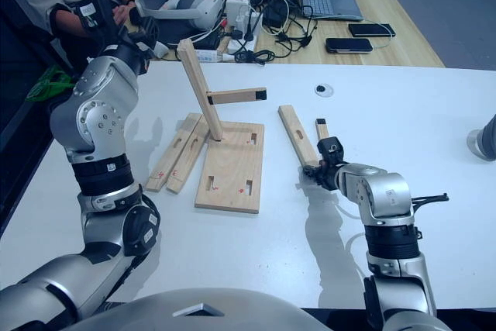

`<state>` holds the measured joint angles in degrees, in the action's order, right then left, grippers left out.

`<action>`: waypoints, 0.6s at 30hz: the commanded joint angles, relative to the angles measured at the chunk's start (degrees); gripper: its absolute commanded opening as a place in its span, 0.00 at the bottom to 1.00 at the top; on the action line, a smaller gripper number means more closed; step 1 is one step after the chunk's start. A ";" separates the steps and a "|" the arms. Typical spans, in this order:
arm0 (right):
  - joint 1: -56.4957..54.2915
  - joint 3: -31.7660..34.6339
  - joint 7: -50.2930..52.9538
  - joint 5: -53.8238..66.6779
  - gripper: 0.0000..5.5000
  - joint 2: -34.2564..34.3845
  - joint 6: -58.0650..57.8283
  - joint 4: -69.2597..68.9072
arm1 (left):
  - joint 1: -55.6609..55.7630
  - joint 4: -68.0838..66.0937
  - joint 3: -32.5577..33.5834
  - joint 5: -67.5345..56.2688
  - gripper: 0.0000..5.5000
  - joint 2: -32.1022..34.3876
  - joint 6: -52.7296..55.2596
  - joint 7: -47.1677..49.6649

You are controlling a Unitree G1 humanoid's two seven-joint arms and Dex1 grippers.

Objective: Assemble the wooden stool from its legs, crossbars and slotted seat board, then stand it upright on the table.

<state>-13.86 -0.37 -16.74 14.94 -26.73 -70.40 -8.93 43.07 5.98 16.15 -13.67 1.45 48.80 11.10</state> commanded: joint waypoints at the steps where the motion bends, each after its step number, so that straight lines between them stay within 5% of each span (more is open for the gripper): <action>1: -2.54 -1.37 1.11 -2.77 0.37 0.12 6.32 0.46 | 0.88 -0.45 0.12 0.01 0.64 1.00 0.33 0.02; 11: -9.30 -4.93 1.39 -10.74 0.37 -1.26 23.95 2.46 | 9.48 -8.02 5.05 -1.67 0.64 7.83 -2.92 -1.90; 18: -18.56 -0.78 -2.01 -8.06 0.37 -0.08 30.56 4.56 | 20.92 -15.95 12.83 -15.39 0.64 12.55 1.55 -10.34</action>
<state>-28.67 -2.79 -17.60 5.80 -27.32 -41.56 -4.44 61.46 -8.58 28.35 -25.69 12.51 47.44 3.46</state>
